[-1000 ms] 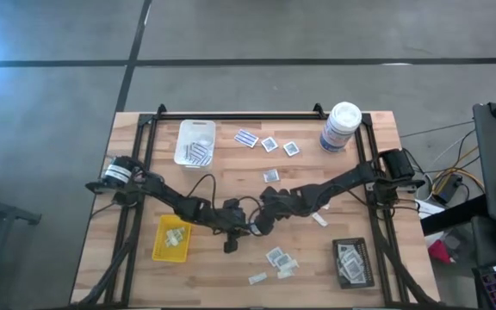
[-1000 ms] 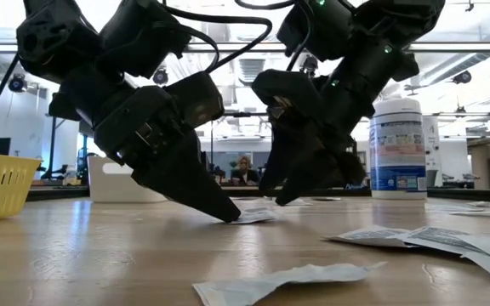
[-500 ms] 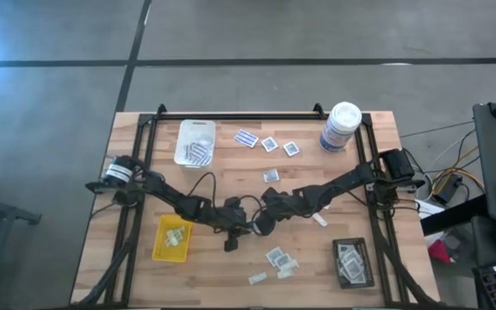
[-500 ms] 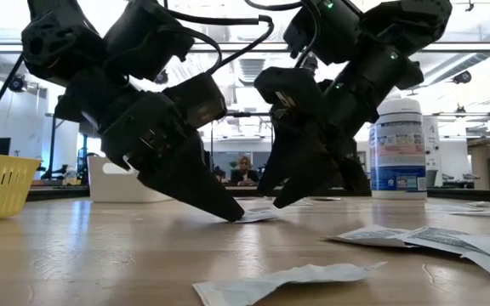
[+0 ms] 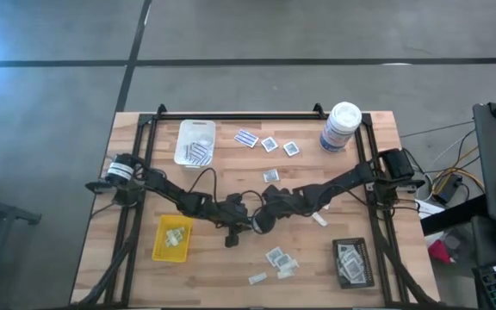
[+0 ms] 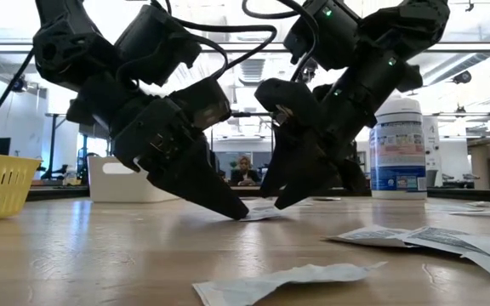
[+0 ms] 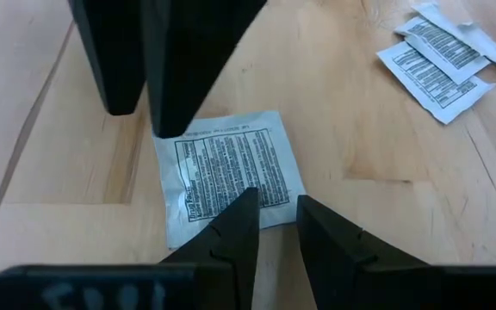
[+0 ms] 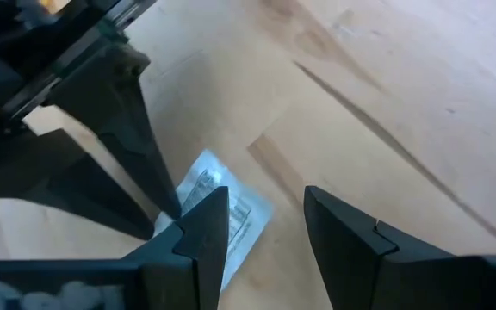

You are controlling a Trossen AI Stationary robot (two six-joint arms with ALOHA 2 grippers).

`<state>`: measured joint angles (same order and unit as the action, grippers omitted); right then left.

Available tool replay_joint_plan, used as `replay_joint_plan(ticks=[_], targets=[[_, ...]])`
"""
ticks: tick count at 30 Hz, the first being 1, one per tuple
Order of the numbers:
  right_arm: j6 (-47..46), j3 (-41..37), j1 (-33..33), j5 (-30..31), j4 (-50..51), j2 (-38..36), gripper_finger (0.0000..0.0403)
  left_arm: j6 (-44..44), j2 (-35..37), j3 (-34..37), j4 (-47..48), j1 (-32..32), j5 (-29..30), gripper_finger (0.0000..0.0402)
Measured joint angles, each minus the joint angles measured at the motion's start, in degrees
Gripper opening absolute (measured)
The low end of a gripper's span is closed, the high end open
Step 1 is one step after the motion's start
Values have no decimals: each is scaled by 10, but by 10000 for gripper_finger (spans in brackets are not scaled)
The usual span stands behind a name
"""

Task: Pick & Place First Aid Supplies
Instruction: Put the towelette pack into the black bin

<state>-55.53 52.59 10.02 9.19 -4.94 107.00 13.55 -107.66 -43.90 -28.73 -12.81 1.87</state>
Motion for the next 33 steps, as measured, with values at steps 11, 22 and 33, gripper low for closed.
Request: replay_joint_plan(ticks=[11, 22, 33], targets=[[-14, -3, 2, 3, -58, 37, 148, -5, 0, 0, -48, 16, 8, 96], [-24, -3, 0, -38, -49, 44, 148, 15, 0, 0, -27, 13, -38, 96], [-9, -4, -5, -65, -47, 44, 148, 17, 0, -4, -38, -9, -43, 96]])
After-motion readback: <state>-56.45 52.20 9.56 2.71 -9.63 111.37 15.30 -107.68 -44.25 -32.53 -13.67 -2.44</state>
